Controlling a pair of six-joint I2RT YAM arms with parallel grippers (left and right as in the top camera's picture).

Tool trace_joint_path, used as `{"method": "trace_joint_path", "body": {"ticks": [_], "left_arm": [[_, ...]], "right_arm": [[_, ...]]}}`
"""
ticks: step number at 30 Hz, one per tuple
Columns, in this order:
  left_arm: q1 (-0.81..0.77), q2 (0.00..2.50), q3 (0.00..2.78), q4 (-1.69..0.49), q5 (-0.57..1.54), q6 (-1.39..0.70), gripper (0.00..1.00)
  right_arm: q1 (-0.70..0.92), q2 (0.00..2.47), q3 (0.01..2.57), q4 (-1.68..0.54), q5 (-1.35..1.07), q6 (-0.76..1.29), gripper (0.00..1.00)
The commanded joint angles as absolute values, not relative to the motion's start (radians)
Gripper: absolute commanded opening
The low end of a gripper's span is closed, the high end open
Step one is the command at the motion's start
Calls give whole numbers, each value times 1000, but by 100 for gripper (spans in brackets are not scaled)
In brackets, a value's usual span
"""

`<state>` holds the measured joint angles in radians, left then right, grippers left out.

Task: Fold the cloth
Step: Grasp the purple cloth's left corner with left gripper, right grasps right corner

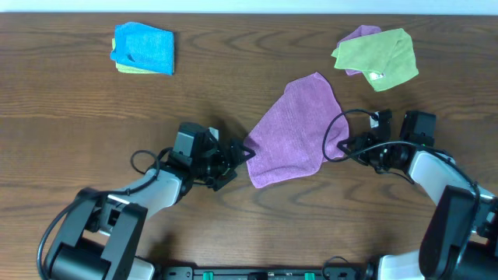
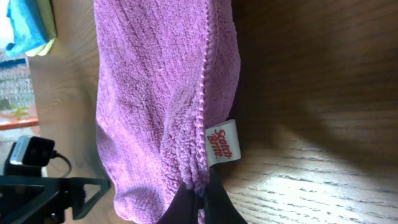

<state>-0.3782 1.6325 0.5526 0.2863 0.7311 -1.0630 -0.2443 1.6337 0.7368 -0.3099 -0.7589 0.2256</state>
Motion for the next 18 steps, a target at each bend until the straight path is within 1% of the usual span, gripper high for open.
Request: {"method": "trace_joint_path", "body": {"ticks": [1,4,8,9,14,18], "left_arm": [[-414,1700,540,287,708,-1118,96],[-453,1723,540,320,708,-1152,96],[-499,1742,540,342,696,-1168,100],[-508,1746,540,342,685,-1168,95],[-519,1764,540,343,652,-1168,87],[-519,1797,540,354,648,-1167,74]], "right_arm": [[-236,1619,731,-310,-793,244,1],[-236,1619,731,-310,-794,244,1],[-236,1619,731,-310,-794,244,1],[-236,1619,731,-310,-794,244,1],[-236,1619,731,-310,-795,244,1],[-236,1619,731,-310,-802,243,1]]}}
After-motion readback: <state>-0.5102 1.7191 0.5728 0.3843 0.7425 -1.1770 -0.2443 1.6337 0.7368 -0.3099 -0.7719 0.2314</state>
